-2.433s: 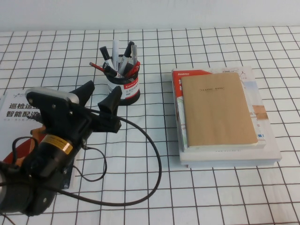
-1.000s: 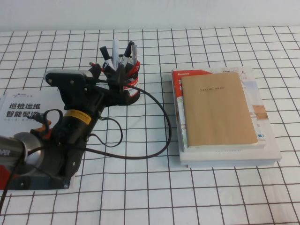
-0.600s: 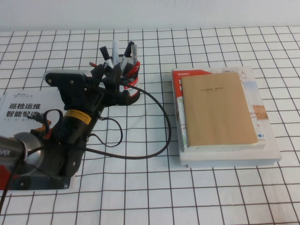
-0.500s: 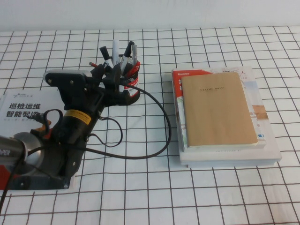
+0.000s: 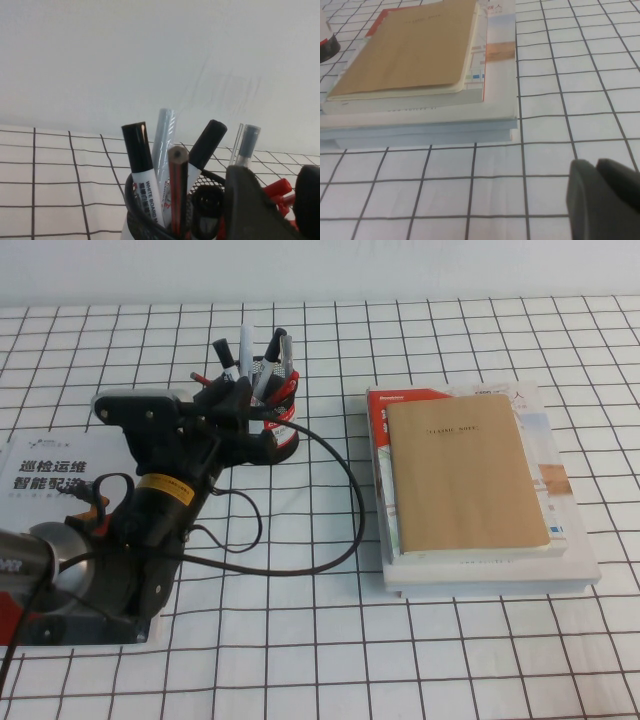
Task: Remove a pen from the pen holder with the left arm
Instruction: Pick up the pen from the pen holder
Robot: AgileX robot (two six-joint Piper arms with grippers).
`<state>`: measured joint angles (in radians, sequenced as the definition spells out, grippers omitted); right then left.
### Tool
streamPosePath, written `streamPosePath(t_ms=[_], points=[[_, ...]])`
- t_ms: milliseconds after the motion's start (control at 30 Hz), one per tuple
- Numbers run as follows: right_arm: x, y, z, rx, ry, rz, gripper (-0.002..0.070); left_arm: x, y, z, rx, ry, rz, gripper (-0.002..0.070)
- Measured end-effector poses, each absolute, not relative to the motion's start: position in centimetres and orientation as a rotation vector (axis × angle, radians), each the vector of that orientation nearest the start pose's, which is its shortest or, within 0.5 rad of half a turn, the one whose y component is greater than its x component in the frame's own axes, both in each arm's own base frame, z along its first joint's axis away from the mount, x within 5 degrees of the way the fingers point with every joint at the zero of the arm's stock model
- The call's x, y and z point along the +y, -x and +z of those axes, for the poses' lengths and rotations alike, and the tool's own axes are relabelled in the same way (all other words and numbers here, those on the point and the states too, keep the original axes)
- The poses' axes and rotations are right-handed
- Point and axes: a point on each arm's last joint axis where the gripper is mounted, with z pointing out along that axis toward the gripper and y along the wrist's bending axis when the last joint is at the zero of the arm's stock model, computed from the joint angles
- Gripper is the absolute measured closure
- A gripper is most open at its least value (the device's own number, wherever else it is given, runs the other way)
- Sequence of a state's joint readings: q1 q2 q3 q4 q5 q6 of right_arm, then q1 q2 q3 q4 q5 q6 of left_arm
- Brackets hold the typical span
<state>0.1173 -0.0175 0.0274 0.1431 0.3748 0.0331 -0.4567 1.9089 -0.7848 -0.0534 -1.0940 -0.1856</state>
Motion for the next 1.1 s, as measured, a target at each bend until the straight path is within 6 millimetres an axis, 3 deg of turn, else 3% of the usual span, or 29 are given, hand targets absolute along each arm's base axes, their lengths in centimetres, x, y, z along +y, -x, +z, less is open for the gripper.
streamPosePath(t_ms=[200, 367, 467, 1100], points=[[1.1, -5.1, 17.2, 1.872, -0.010, 0.245, 0.0691, -15.5, -33.3, 18.0, 1.501, -0.108, -0.490, 0.0464], [1.1, -5.1, 17.2, 1.872, -0.010, 0.245, 0.0691, -15.5, -33.3, 18.0, 1.501, -0.104, -0.489, 0.0300], [1.1, -5.1, 17.2, 1.872, -0.010, 0.245, 0.0691, -15.5, -33.3, 17.9, 1.507, -0.105, -0.488, 0.0248], [1.1, -5.1, 17.2, 1.872, -0.010, 0.245, 0.0691, -16.2, -34.7, 17.0, 1.535, -0.106, -0.484, 0.0226]])
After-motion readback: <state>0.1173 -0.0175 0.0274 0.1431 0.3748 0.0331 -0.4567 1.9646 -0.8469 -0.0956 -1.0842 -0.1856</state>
